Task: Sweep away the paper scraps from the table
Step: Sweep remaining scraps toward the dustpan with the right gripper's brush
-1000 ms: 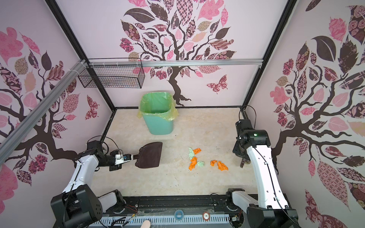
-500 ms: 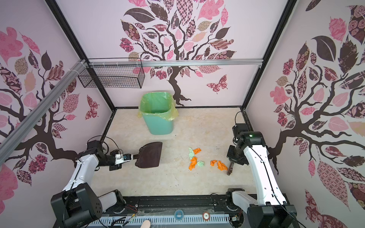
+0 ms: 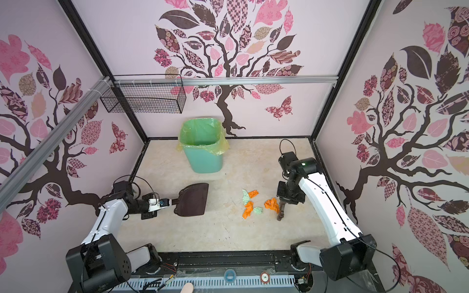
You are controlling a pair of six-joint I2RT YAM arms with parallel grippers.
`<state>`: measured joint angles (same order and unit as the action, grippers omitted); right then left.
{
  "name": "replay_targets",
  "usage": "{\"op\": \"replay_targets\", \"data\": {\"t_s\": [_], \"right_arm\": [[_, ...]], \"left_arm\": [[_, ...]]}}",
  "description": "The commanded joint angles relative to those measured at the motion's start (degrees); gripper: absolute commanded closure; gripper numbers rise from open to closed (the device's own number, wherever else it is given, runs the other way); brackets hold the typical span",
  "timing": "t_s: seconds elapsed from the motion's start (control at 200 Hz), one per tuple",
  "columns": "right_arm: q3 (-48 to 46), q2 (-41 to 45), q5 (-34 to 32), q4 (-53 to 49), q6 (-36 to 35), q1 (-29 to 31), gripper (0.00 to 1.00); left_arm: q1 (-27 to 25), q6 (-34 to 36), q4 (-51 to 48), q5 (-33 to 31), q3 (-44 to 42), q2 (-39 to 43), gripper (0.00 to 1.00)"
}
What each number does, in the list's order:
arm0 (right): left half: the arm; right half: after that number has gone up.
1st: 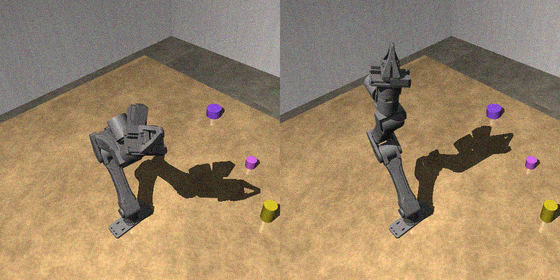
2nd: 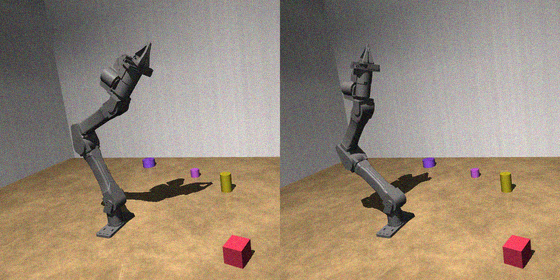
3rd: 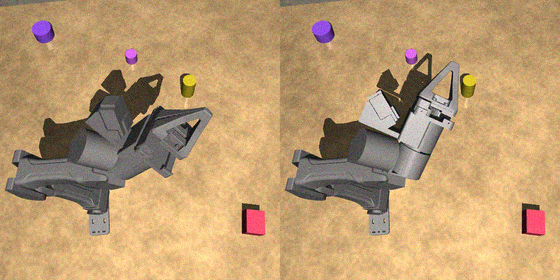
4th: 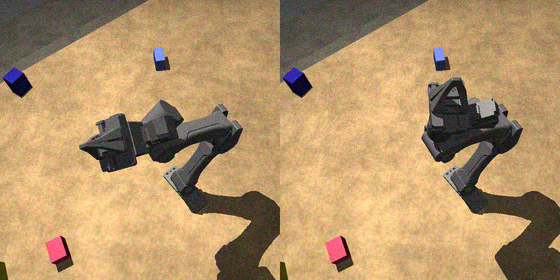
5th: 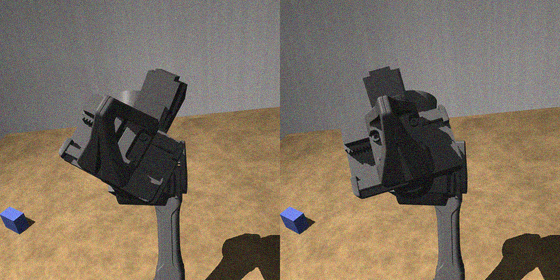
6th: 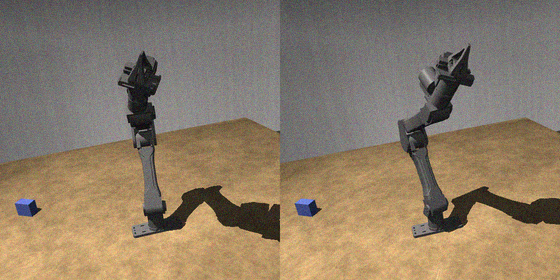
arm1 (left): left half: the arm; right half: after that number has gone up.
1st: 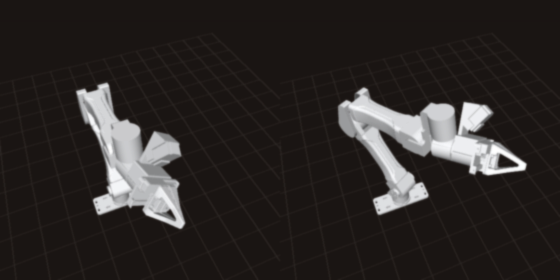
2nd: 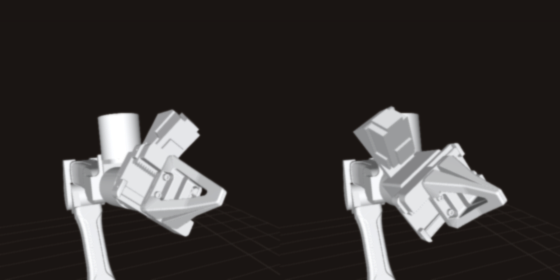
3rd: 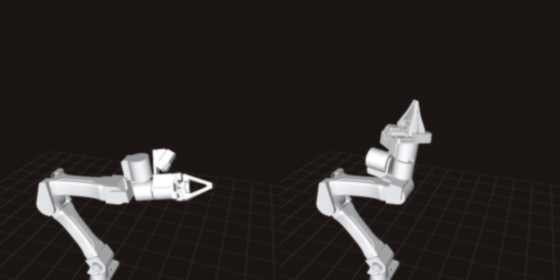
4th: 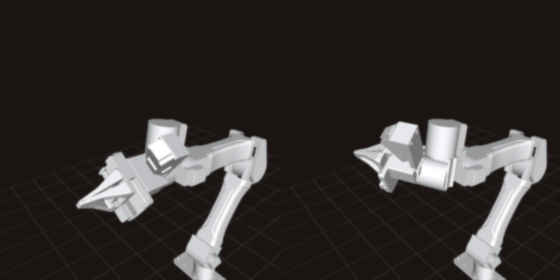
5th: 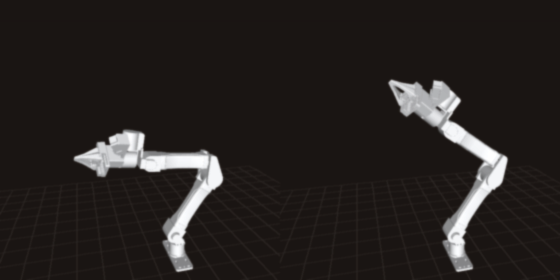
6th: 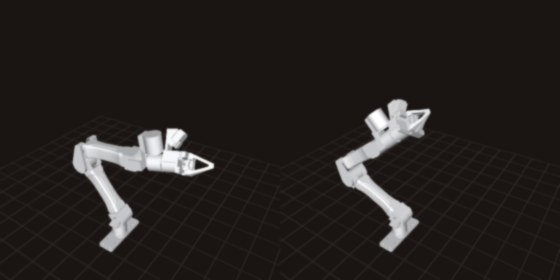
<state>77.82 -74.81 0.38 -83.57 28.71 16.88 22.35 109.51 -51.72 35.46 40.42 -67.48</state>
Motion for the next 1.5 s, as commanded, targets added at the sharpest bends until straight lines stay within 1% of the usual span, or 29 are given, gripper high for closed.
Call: {"op": "replay_targets", "data": {"t_s": [0.0, 0.095, 0.19, 0.255, 0.41, 0.505, 0.565, 0.645, 0.755, 0.88, 0.945, 1.0, 1.05, 1.195, 1.35, 1.496], "right_arm": [[3.85, -5.18, 3.15, -1.15, 3.1, 4.98, 1.0], [6.51, -7.69, 3.29, -1.19, 3.82, 6.7, 1.0], [7.88, -8.63, 2.78, -1.27, 3.72, 6.85, 1.0], [8.67, -9.13, 3.7, -1.12, 3.55, 7.09, 1.0], [12.87, -10.49, 3.84, -1.22, 4.88, 10.72, 1.0], [14.77, -10.54, 3.32, -1.38, 4.52, 10.98, 1.0], [15.92, -9.93, 0.18, -1.39, 4.08, 10.93, 1.0], [17.05, -9.74, -0.37, -1.47, 2.33, 8.95, 1.0], [17.17, -10.63, -2.98, -1.42, -1.18, 7.31, 1.0], [19.88, -14.72, -7.89, -1.42, -8.37, 3.04, 1.0], [20.48, -18.18, -10.27, -1.42, -12.08, 2.54, 1.0], [20.82, -21.5, -7.86, -1.31, -13.04, 2.34, 1.0], [21.74, -24.27, -7.12, -1.31, -13.52, 3.67, 1.0], [26.19, -30.29, -4.92, -1.34, -15.69, 7.42, 1.0], [25.6, -30.6, -2.45, -1.31, -16.17, 9.04, 1.0], [22.14, -29.16, -1.54, -1.28, -15.28, 11.41, 1.0]], "left_arm": [[-1.71, -0.02, 4.68, -1.62, -2.9, -0.86, 1.0], [-2.9, 1.25, 8.0, -4.75, -3.53, -1.68, 1.0], [-3.93, 3.09, 10.34, -8.17, -2.91, -2.69, 1.0], [-4.69, 4.04, 13.12, -10.76, -2.71, -3.11, 1.0], [-7.71, 5.03, 17.26, -16.13, -1.21, -4.41, 1.0], [-10.74, 4.34, 18.73, -19.73, -0.95, -3.91, 1.0], [-12.82, 3.91, 19.07, -21.66, -1.51, -2.68, 1.0], [-16.11, 3.34, 19.11, -24.71, -2.54, -0.5, 1.0], [-20.32, 2.25, 19.4, -28.75, -2.96, 1.35, 1.0], [-25.29, -1.92, 19.02, -34.91, -0.56, 0.08, 1.0], [-28.72, -5.23, 18.6, -39.12, 1.19, -1.4, 1.0], [-31.47, -8.09, 17.9, -42.24, 2.86, -2.56, 1.0], [-33.88, -10.63, 16.4, -44.56, 4.64, -3.25, 1.0], [-38.29, -17.43, 11.14, -49.13, 10.94, -6.11, 1.0], [-41.83, -24.84, 4.05, -52.9, 17.03, -9.87, 1.0], [-46.1, -29.48, 2.96, -53.82, 15.92, -8.85, 1.0]]}}
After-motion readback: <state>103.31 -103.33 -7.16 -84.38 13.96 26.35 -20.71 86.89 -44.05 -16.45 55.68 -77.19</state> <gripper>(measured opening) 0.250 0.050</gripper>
